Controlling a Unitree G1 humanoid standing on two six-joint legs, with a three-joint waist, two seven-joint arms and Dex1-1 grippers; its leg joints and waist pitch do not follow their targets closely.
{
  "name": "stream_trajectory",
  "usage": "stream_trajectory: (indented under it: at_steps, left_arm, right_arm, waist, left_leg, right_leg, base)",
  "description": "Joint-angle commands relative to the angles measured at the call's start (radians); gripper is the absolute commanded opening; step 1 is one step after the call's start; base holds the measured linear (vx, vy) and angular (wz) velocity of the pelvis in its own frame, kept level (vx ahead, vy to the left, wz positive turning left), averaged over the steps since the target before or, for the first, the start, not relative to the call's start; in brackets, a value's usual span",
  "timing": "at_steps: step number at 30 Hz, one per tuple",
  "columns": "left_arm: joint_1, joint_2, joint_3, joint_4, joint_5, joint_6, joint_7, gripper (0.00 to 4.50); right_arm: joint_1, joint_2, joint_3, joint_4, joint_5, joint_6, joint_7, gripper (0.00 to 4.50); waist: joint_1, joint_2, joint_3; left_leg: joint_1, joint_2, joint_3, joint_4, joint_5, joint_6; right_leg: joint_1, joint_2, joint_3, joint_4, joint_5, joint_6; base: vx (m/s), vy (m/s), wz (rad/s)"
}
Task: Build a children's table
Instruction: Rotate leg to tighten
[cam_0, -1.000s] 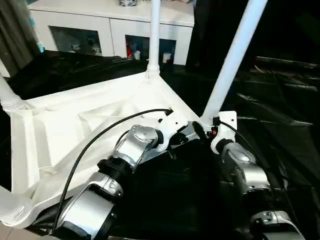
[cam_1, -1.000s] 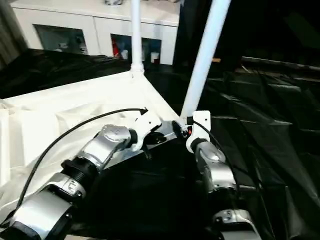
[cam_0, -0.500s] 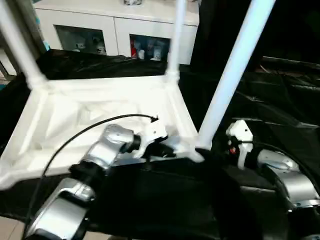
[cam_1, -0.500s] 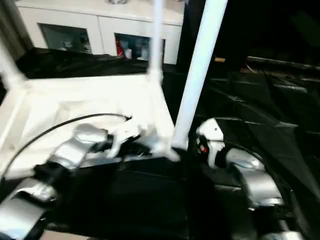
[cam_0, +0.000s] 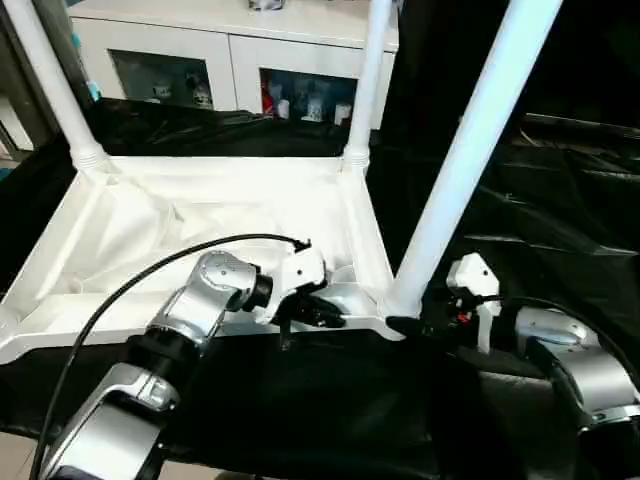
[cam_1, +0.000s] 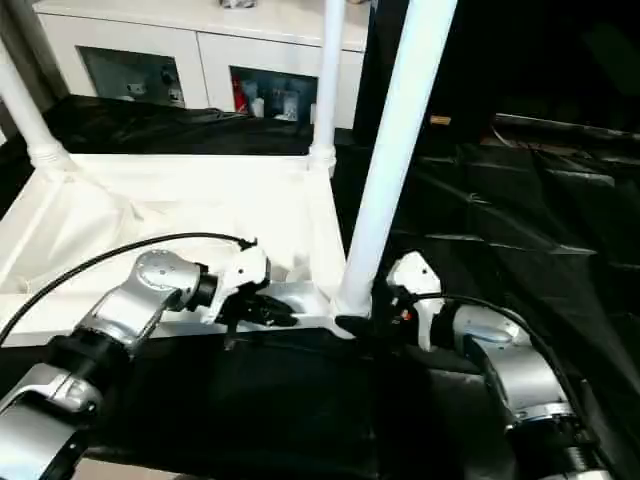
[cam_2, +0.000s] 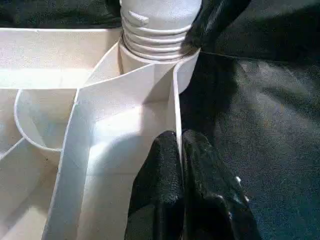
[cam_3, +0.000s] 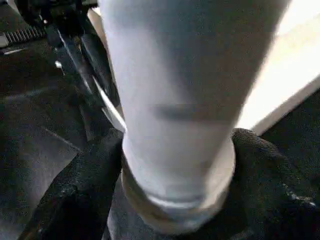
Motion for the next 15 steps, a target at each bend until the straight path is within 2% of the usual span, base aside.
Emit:
stream_trajectory:
  at_steps: [1, 5, 10, 15]
  left_arm:
    - [0.007, -0.014, -0.01, -0.032, -0.033, -0.007, -0.038, 0.0]
    - [0.013, -0.012, -0.011, -0.038, -0.032, -0.008, -0.042, 0.0]
    - [0.015, -0.012, -0.011, -0.042, -0.032, -0.004, -0.04, 0.0]
    - [-0.001, -0.046, 0.009, -0.011, -0.022, 0.021, 0.042, 0.0]
  right_arm:
    - [-0.011, -0.003, 0.006, -0.001, 0.005, 0.011, 0.006, 2.99]
    - [0.002, -0.002, 0.013, -0.01, 0.003, 0.009, 0.011, 2.78]
    - [0.012, 0.001, 0.015, -0.014, -0.003, 0.011, 0.007, 2.74]
    - [0.016, 0.048, -0.019, 0.031, -0.013, 0.023, -0.094, 2.74]
  waist:
    - [0.0, -0.015, -0.058]
    - [0.0, -0.014, -0.058]
    - [0.0, -0.013, -0.058]
    - [-0.001, -0.012, -0.057]
  left_leg:
    - [0.011, 0.042, -0.016, -0.071, -0.208, 0.053]
    - [0.012, 0.041, -0.015, -0.071, -0.215, 0.049]
    - [0.011, 0.041, -0.016, -0.071, -0.212, 0.048]
    - [0.012, 0.041, -0.016, -0.071, -0.218, 0.042]
  right_leg:
    - [0.042, -0.058, 0.042, -0.07, -0.272, -0.202]
    - [0.043, -0.059, 0.042, -0.07, -0.272, -0.202]
    - [0.044, -0.058, 0.042, -0.069, -0.268, -0.202]
    - [0.042, -0.059, 0.042, -0.07, -0.281, -0.201]
  base:
    - [0.0, 0.0, 0.0]
    - [0.0, 0.0, 0.0]
    - [0.0, 0.0, 0.0]
    - [0.0, 0.0, 0.0]
